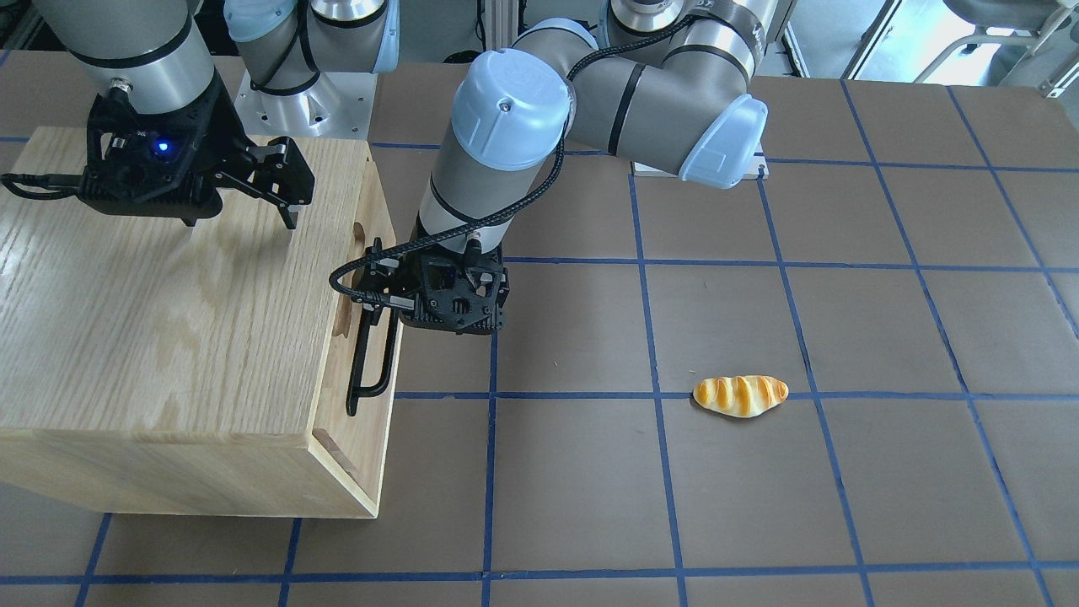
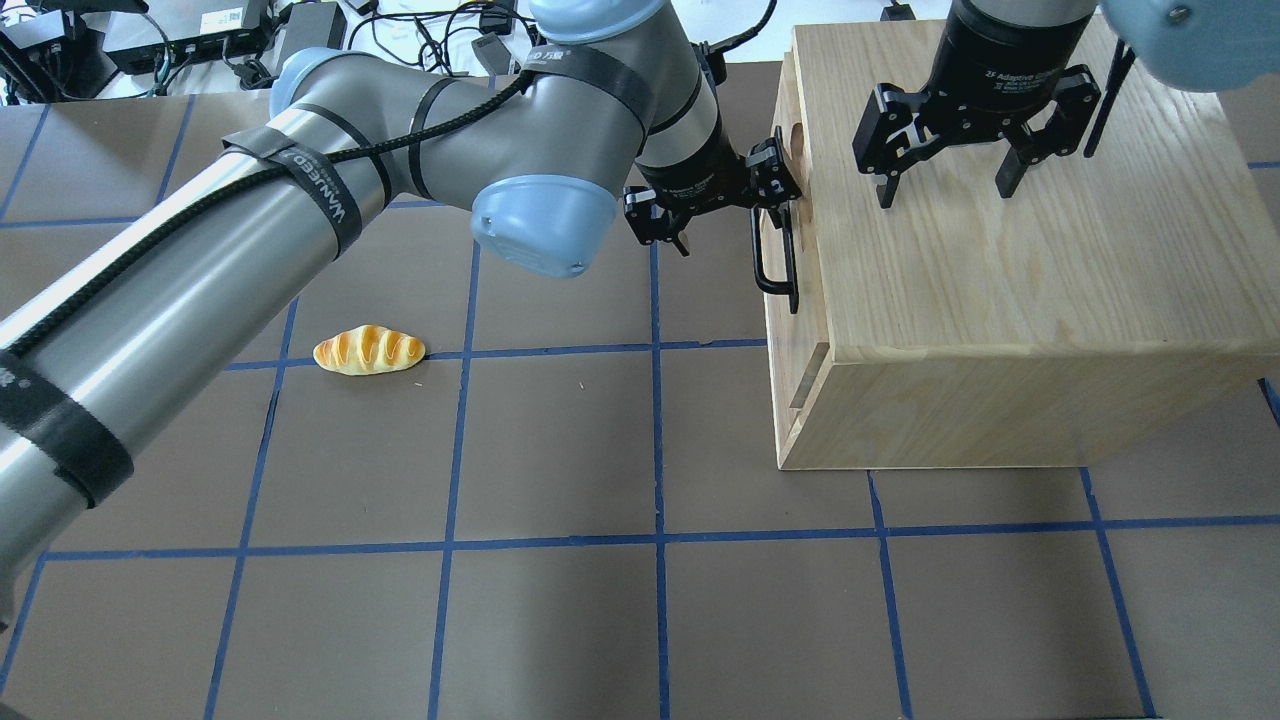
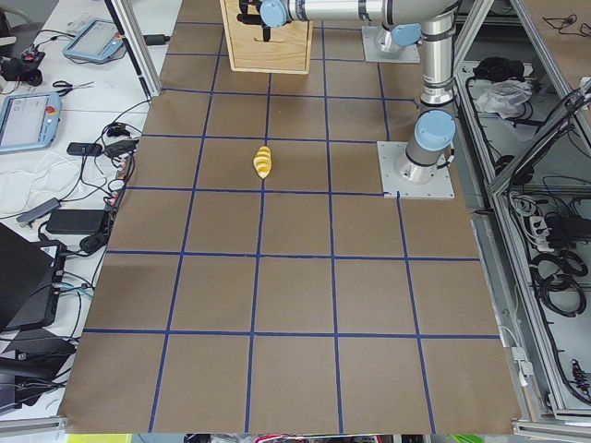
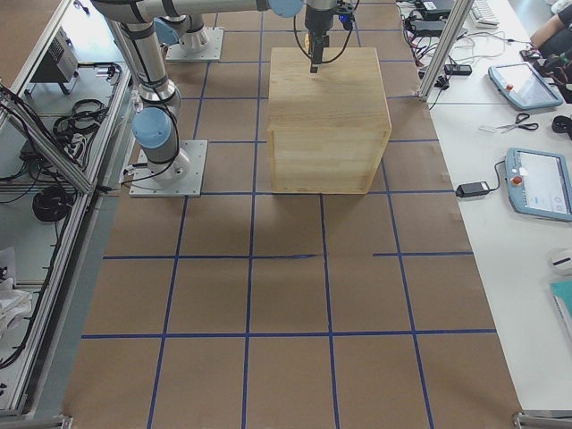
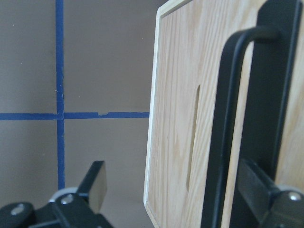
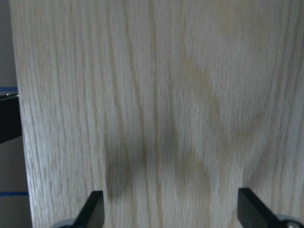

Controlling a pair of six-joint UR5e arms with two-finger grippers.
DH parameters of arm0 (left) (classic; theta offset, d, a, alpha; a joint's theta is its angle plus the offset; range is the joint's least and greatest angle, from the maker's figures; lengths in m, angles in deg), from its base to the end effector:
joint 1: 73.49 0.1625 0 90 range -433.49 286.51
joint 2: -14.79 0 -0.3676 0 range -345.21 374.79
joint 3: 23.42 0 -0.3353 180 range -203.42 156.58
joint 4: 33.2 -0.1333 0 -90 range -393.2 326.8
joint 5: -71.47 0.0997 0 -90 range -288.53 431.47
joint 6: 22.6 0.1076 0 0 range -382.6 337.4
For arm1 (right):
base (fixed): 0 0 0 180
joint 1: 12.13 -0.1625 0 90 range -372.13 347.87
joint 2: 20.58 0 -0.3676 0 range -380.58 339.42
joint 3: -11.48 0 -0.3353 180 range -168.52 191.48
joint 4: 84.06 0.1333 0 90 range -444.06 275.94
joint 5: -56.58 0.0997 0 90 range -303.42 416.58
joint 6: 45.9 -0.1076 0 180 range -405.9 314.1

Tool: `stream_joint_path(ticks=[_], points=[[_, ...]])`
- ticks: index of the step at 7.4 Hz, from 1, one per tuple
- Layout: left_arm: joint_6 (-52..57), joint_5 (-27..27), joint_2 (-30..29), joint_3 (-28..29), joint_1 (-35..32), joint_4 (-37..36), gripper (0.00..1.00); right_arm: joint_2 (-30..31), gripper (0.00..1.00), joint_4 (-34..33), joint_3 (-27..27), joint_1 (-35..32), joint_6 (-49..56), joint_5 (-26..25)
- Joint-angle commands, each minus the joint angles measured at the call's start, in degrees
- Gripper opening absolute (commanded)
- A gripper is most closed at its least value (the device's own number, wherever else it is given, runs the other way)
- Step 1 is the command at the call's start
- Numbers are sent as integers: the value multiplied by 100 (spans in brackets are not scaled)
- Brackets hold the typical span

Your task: Open upper drawer

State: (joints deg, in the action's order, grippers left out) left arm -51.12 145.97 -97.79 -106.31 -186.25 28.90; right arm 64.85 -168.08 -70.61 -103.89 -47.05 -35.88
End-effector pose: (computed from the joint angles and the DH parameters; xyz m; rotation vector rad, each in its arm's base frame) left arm -0.3754 -0.4758 0.3327 0.0993 -2.8015 0.1101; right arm 0.1427 -0.4545 0.4365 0.0180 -3.0967 -0.0696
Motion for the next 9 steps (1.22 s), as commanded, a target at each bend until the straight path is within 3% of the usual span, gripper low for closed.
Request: stream_joint_path(ticks=[1, 9], points=[[65, 64, -18, 0, 8, -41, 100, 0, 100, 0, -9, 0, 9, 0], [91, 267, -10, 26, 113, -14, 100, 0, 100, 0, 0, 0, 9, 0]])
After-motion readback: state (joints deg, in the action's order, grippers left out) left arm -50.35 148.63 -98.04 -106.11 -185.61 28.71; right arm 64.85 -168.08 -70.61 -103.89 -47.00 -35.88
